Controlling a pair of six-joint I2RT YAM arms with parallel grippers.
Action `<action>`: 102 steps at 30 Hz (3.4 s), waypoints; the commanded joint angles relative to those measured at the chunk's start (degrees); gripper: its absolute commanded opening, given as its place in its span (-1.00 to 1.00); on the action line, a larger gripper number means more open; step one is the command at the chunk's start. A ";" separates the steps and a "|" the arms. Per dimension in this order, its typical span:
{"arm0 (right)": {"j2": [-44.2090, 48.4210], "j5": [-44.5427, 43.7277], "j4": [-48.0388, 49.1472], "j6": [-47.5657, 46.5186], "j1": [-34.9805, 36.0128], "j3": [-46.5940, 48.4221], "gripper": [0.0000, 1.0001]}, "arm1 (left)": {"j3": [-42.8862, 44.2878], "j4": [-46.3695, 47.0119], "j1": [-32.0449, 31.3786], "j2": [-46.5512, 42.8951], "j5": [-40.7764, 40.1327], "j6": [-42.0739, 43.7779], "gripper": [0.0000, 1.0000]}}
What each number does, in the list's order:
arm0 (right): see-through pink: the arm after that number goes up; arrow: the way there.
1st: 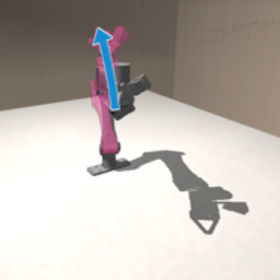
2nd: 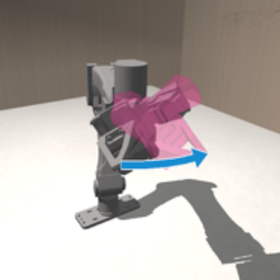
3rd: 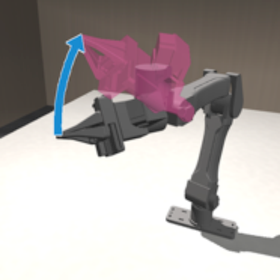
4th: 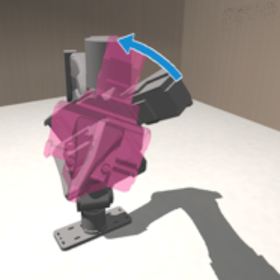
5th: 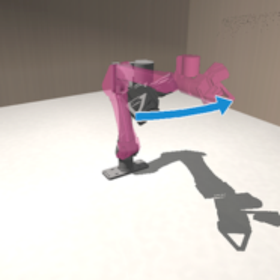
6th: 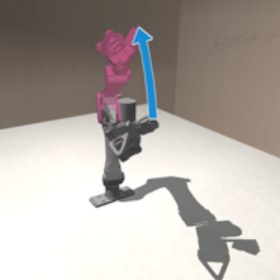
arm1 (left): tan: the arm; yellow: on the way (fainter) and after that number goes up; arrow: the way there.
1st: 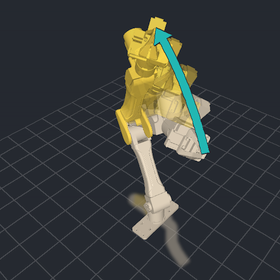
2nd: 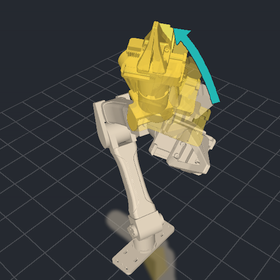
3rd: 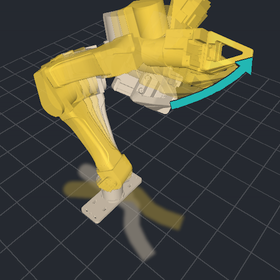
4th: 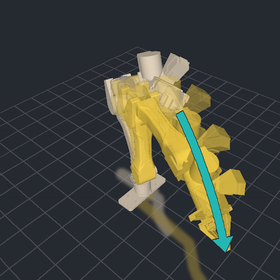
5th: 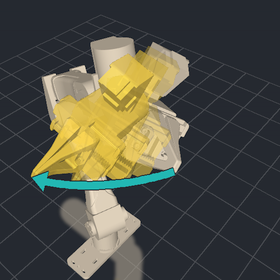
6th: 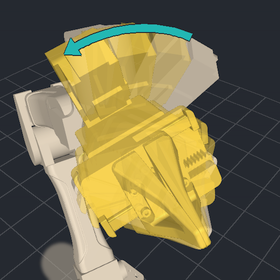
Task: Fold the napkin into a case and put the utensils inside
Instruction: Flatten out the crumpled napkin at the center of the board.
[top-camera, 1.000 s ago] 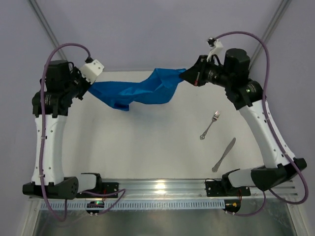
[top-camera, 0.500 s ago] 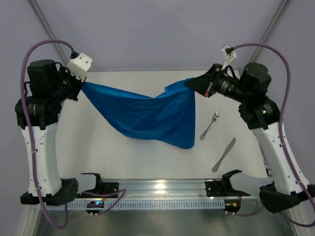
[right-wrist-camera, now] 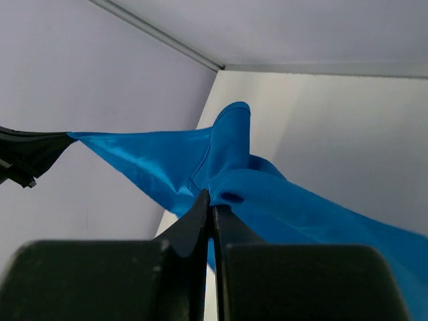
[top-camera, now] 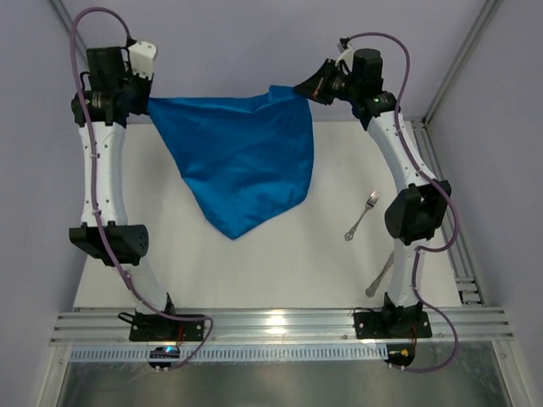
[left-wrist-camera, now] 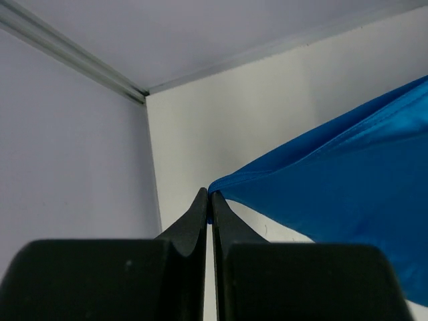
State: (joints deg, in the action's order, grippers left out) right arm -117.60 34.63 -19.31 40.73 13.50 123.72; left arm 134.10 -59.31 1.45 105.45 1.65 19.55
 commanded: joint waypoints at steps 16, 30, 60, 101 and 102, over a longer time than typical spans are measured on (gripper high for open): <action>17.76 -3.25 6.04 -12.60 -1.46 -38.09 -0.92 | -45.30 15.61 0.83 -19.05 6.35 8.74 -1.00; 18.88 -19.07 -1.25 -19.11 -1.37 -59.64 -0.24 | -84.00 27.93 -10.94 -21.95 0.29 15.16 -1.00; 8.98 -41.57 -10.66 -42.93 21.84 -51.56 0.11 | -84.01 24.59 -10.86 -27.31 1.34 12.44 -1.00; 19.58 -51.51 -12.32 -46.27 20.43 -49.02 -0.93 | -74.36 14.68 -6.73 -33.37 4.68 12.44 -1.00; 23.61 -51.33 -14.33 -46.53 20.52 -48.49 -0.93 | -73.12 13.53 -6.47 -34.51 4.50 12.62 -1.00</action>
State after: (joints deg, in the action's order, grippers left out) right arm -105.38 -14.39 -31.57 -4.69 33.95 73.38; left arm 56.05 -41.63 -6.07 74.70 5.26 31.81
